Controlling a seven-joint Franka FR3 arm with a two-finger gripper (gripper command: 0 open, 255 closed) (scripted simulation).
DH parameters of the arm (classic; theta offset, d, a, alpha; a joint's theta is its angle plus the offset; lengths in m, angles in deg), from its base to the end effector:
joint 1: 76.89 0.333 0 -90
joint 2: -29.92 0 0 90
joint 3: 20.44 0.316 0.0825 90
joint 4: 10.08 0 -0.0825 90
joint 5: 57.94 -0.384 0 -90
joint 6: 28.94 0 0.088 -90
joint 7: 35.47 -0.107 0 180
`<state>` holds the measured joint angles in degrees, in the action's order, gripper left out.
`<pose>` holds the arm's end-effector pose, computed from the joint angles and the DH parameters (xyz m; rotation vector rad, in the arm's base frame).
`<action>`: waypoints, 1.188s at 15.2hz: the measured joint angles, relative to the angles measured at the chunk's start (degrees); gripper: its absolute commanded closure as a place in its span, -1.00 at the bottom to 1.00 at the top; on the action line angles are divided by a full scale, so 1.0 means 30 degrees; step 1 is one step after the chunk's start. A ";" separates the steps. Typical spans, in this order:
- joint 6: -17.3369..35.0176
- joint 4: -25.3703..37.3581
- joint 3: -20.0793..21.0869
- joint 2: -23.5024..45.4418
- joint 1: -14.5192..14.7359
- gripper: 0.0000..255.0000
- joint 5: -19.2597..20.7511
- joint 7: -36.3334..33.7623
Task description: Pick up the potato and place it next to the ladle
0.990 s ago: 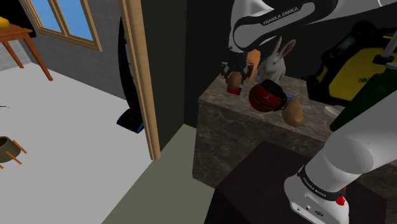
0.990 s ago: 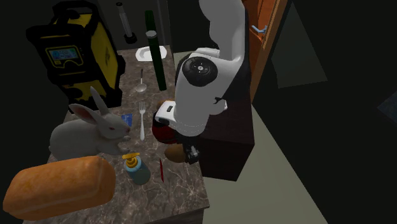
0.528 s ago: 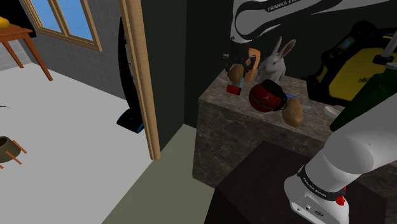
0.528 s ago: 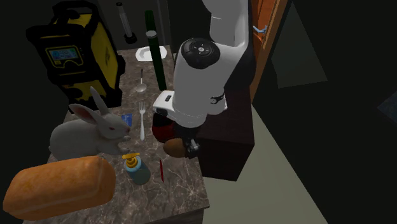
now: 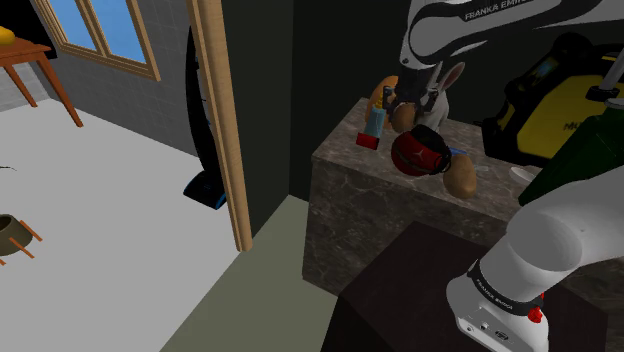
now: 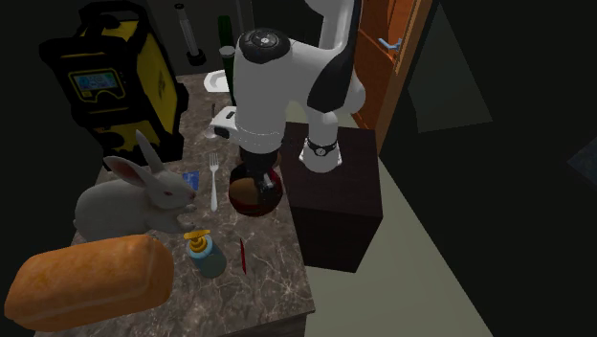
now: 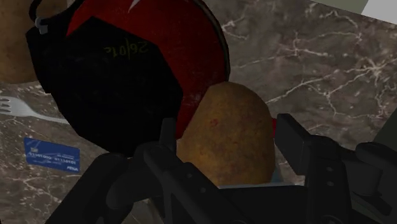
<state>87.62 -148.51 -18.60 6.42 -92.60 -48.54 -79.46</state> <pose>0.4095 -0.1100 0.4649 2.6669 -1.3562 0.1024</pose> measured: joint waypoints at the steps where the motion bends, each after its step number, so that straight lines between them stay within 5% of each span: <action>1: 0.0118 -0.0492 -0.0352 -0.0479 -0.0198 1.00 0.0138 0.0460; 18: -0.0174 -0.4095 -0.6397 -0.5779 -0.4180 1.00 0.3701 0.7978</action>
<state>87.10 -160.79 -37.79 -10.92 -105.14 -37.44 -55.53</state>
